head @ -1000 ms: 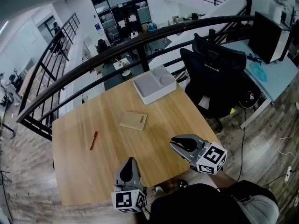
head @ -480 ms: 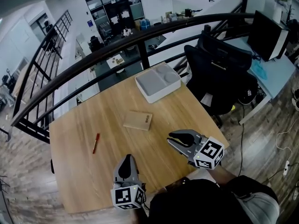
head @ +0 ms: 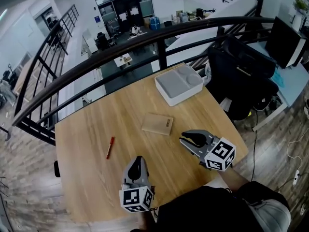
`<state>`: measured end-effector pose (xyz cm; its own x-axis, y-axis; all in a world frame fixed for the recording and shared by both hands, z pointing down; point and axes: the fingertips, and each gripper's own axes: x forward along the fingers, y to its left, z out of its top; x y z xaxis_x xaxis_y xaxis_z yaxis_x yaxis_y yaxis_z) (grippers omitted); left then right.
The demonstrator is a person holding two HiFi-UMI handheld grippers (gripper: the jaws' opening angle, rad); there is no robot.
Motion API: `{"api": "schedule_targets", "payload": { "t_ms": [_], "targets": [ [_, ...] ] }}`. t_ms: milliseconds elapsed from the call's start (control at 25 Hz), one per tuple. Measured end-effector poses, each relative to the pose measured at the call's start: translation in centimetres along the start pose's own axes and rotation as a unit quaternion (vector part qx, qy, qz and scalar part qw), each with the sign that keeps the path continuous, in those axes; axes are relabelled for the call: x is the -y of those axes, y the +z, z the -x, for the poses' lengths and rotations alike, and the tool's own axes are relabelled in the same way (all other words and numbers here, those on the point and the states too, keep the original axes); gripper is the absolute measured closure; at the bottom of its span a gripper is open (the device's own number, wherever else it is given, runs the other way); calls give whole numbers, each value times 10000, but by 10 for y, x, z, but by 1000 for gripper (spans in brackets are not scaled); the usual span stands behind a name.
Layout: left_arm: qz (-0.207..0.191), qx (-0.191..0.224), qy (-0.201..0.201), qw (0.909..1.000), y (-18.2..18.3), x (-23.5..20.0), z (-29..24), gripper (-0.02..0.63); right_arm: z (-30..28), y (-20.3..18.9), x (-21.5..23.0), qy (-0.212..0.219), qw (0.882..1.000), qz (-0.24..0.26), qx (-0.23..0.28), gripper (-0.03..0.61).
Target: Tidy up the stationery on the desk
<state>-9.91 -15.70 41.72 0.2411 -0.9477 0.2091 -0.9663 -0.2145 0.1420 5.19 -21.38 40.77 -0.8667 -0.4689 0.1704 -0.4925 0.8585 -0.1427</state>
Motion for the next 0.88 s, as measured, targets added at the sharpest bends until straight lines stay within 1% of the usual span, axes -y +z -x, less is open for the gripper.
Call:
{"api": "schedule_targets", "payload": {
  "t_ms": [160,360,440,600,720,880],
  "targets": [
    [41,-76,-87,9999,-2,-22,-6,584,-26,-3,4,-125,9998,43,-147,503],
    [-42,-131,-251,9996,-2,-46,-13,578,-51,-5,13,-324,9990,83,-289,499],
    [-8,-166,-309,9994,-4,-53,-16,577,-59,-6,15,-358,9986,144,-355,491],
    [94,-355,-370,9986,-20,-61,-28,569,-70,-14,18,-287,9984,164,-451,483],
    [169,-408,-377,9983,-25,-60,-43,560,-78,-22,29,-223,9977,207,-600,482],
    [199,-475,-219,9984,-29,-56,-61,546,-87,-32,55,-123,9971,208,-722,479]
  ]
}}
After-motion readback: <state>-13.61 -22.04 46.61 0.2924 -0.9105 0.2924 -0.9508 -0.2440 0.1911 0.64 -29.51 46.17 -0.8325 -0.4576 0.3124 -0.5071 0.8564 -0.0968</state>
